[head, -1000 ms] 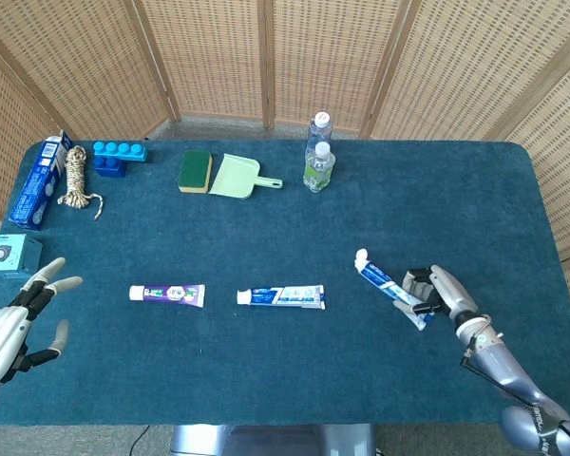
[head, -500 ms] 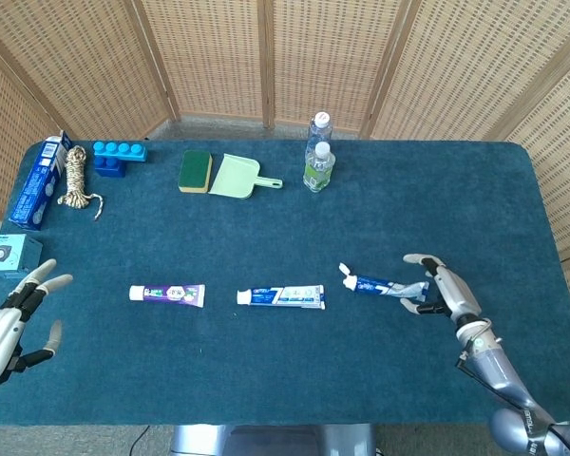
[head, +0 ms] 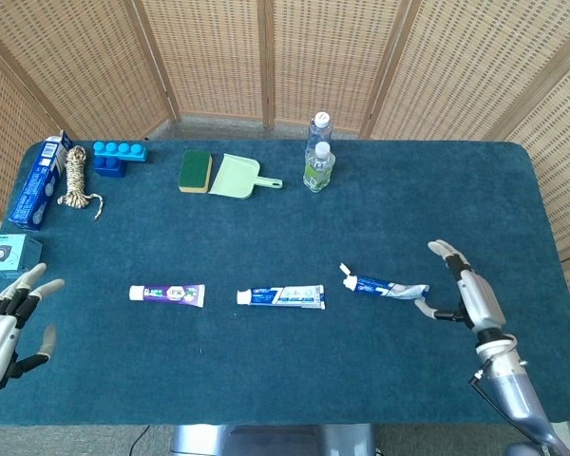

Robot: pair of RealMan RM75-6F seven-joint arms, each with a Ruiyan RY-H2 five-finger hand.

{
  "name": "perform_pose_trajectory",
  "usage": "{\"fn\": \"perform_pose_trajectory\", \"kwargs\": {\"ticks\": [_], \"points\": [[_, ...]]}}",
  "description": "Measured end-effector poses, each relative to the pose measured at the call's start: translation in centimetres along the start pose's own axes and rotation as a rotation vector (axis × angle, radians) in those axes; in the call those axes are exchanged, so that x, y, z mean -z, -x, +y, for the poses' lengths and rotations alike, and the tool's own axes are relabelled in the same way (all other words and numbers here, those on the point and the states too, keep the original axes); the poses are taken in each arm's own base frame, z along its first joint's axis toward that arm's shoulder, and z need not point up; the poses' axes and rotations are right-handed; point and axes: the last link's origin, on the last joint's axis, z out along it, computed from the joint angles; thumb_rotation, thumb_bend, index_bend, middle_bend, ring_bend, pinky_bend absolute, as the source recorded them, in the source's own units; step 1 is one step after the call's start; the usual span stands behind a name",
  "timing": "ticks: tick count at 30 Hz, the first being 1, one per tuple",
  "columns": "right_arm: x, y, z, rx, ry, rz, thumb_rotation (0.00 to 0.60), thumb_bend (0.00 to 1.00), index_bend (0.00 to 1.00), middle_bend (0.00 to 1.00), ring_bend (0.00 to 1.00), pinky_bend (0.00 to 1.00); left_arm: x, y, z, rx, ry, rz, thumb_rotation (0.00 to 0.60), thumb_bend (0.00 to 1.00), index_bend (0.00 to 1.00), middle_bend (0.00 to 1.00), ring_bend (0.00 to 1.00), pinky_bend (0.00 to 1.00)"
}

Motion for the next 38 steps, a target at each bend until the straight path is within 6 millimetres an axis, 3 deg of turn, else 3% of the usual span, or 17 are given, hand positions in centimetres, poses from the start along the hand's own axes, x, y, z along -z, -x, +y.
{"fn": "perform_pose_trajectory", "kwargs": {"ticks": [10, 17, 29, 38], "points": [[2.4, -1.6, -0.1, 0.292, -0.029, 0.133, 0.6, 0.27, 0.24, 0.15, 0.0, 0.17, 1.7, 0.5, -1.3, -0.165, -0.085, 0.073, 0.6, 0.55, 0.18, 0.07, 0.0, 0.05], [5.5, -1.6, -0.2, 0.489, 0.0, 0.192, 0.6, 0.27, 0.28, 0.17, 0.01, 0.17, 3.4, 1.1, -1.9, -0.205, -0.124, 0.104, 0.6, 0.55, 0.19, 0.08, 0.0, 0.05], [10.1, -1.3, -0.6, 0.516, 0.019, 0.214, 0.6, 0.27, 0.28, 0.17, 0.02, 0.17, 5.6, 1.5, -1.6, -0.21, -0.128, 0.093, 0.6, 0.49, 0.2, 0.1, 0.01, 0.05], [10.9, -0.9, -0.4, 0.476, 0.011, 0.19, 0.6, 0.27, 0.29, 0.17, 0.02, 0.17, 6.1, 1.2, -1.3, -0.204, -0.124, 0.102, 0.6, 0.49, 0.2, 0.11, 0.01, 0.05]]}}
